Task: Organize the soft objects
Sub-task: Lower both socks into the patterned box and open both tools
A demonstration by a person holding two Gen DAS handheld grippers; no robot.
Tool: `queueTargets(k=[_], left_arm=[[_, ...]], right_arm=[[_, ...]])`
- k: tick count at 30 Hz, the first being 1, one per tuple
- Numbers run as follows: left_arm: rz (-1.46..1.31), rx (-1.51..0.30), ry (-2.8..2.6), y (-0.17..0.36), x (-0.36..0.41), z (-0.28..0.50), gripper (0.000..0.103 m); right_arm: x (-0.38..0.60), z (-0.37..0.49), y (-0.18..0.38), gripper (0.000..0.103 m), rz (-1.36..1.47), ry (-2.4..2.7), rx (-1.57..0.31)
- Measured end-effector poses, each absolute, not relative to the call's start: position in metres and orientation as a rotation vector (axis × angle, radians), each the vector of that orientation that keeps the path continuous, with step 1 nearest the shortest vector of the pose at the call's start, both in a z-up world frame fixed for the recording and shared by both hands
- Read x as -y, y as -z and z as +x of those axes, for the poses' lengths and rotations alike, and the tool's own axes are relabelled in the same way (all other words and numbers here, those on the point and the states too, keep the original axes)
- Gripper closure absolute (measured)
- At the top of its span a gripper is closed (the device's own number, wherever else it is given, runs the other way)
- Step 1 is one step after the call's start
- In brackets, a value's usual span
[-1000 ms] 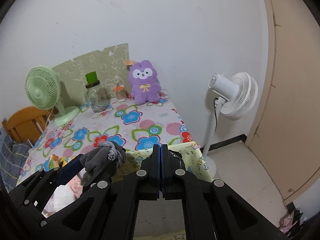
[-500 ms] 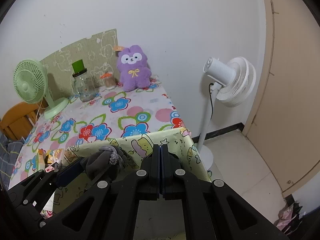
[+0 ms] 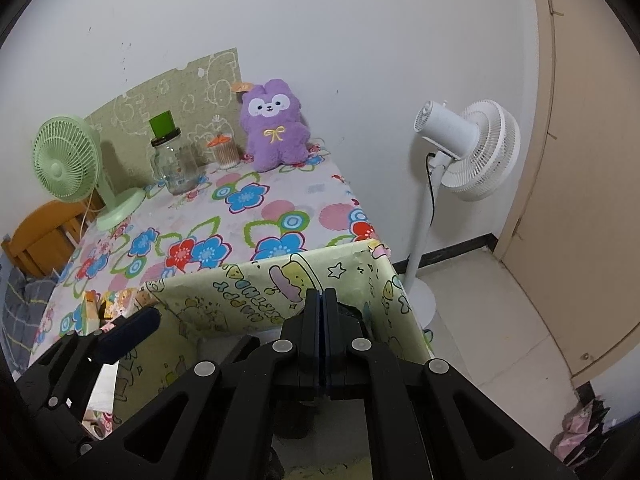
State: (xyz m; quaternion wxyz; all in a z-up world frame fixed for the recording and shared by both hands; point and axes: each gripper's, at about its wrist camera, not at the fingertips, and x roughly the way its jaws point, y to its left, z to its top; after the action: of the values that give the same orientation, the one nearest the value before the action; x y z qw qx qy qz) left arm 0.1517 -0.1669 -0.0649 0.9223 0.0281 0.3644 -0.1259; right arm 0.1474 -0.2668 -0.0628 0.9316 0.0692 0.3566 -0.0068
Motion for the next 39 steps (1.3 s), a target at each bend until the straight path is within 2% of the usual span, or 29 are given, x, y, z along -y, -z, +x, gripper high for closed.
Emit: queueTargets(k=[4, 9, 35, 37, 38, 39], left_arm=[[0.065, -0.739, 0.268, 0.062, 0.168, 0.145, 0.014], [0.074, -0.728, 0.276, 0.059, 0.167, 0.136, 0.012], [0.067, -0.687, 0.265, 0.044, 0.138, 0.095, 0.01], [0.069, -0.682, 0.259, 0.044, 0.134, 0.092, 0.01], [0.07, -0.68, 0.258, 0.043, 0.133, 0.091, 0.01], [0.068, -0.678, 0.258, 0.042, 0.131, 0.089, 0.01]], right_arm=[[0.266, 0.143, 0.061, 0.099, 0.131, 0.014, -0.732], [0.264, 0.135, 0.058, 0.099, 0.115, 0.017, -0.73], [0.233, 0.094, 0.041, 0.098, 0.075, 0.014, -0.697], [0.229, 0.093, 0.04, 0.095, 0.07, 0.018, -0.695], [0.227, 0.092, 0.039, 0.088, 0.067, 0.02, -0.693], [0.225, 0.09, 0.039, 0.073, 0.065, 0.021, -0.69]])
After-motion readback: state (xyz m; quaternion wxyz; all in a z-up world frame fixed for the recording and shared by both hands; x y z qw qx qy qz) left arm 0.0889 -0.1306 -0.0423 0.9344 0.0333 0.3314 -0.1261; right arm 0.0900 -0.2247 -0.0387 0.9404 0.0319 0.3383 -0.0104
